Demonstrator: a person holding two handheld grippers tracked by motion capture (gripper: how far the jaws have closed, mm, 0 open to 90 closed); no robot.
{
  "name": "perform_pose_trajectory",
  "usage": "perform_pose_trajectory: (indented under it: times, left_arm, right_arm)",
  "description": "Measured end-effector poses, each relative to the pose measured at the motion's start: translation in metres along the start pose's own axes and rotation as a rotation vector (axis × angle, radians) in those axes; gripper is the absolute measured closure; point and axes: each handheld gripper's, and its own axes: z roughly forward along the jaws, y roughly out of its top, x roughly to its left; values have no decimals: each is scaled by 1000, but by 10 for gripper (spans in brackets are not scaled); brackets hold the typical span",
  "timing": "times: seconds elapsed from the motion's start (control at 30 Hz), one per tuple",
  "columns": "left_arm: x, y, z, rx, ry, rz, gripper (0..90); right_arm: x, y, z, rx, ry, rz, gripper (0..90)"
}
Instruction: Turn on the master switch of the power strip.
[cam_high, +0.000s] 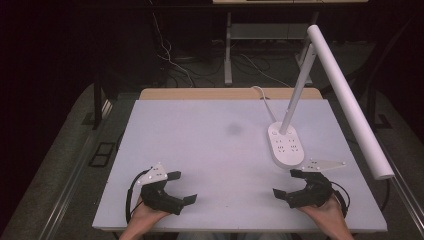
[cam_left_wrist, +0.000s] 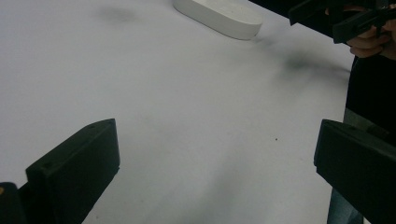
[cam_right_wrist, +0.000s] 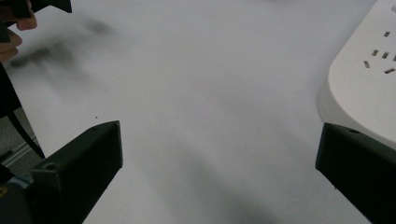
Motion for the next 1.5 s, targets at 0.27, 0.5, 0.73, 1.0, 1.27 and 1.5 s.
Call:
perform_pose_trajectory:
  times: [0.27,0.5,0.73,1.0,1.27,1.5]
  left_arm:
    - [0,0,-1,0,0,-2,0]
    - [0,0,-1,1,1,-1,0]
    - [-1,-1,0,5,1,-1,0]
    - [0,-1,-1,1,0,-3,0]
    - [0,-1,0,5,-1,-5,0]
    - [0,-1,-1,-3,2,-7,0]
  right_arm:
    - [-1,8,3,31,-6,-12,0]
    - [-2,17,2,45,-7,-27,0]
    - [-3,29,1,53,-10,-33,0]
    - [-3,45,2,73,-13,-61,0]
    - [-4,57,3,78,-29,-79,0]
    - [-4,67,4,88,-31,-95,0]
